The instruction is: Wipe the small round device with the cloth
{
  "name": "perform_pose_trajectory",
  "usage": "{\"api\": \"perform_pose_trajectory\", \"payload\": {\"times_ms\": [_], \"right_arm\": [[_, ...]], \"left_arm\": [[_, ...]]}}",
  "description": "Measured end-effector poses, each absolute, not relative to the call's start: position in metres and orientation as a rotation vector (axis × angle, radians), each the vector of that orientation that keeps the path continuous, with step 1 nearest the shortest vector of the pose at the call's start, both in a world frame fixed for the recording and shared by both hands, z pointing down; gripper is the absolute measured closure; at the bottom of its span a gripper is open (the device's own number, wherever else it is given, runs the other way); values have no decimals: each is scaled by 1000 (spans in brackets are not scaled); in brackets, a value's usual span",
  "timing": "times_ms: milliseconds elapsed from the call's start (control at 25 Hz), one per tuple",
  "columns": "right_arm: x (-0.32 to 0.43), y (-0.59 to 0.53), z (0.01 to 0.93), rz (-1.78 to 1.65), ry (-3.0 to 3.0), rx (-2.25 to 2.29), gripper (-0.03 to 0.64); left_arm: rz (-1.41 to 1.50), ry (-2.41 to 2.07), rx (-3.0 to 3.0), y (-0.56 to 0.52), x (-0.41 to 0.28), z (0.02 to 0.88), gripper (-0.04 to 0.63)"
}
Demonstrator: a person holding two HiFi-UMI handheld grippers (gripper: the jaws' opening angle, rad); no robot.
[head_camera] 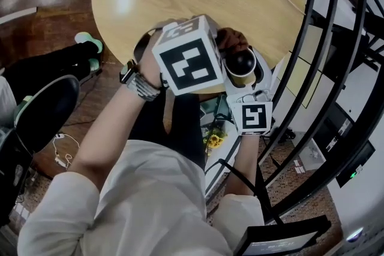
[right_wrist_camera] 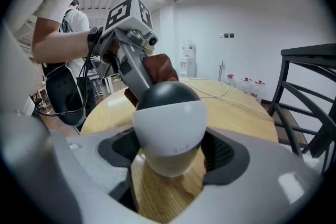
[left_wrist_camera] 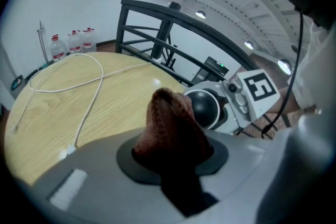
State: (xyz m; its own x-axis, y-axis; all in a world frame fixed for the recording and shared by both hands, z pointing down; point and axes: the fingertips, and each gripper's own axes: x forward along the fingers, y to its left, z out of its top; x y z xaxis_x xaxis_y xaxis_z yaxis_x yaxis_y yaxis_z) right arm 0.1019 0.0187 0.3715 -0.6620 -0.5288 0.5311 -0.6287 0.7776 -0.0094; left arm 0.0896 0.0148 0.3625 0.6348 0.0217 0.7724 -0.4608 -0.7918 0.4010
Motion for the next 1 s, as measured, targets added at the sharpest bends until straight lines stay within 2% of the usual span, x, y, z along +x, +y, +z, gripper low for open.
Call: {"api": "perform_pose_trajectory", "payload": {"times_ms": [600, 1000], "right_arm": [[99, 17, 368, 265, -2443, 910, 261], [113, 17, 380, 344, -2288, 1129, 261]], "left_arm": [[1278, -302, 2219, 12, 82, 417, 477], [803, -635, 2215, -5, 37, 376, 471]]}}
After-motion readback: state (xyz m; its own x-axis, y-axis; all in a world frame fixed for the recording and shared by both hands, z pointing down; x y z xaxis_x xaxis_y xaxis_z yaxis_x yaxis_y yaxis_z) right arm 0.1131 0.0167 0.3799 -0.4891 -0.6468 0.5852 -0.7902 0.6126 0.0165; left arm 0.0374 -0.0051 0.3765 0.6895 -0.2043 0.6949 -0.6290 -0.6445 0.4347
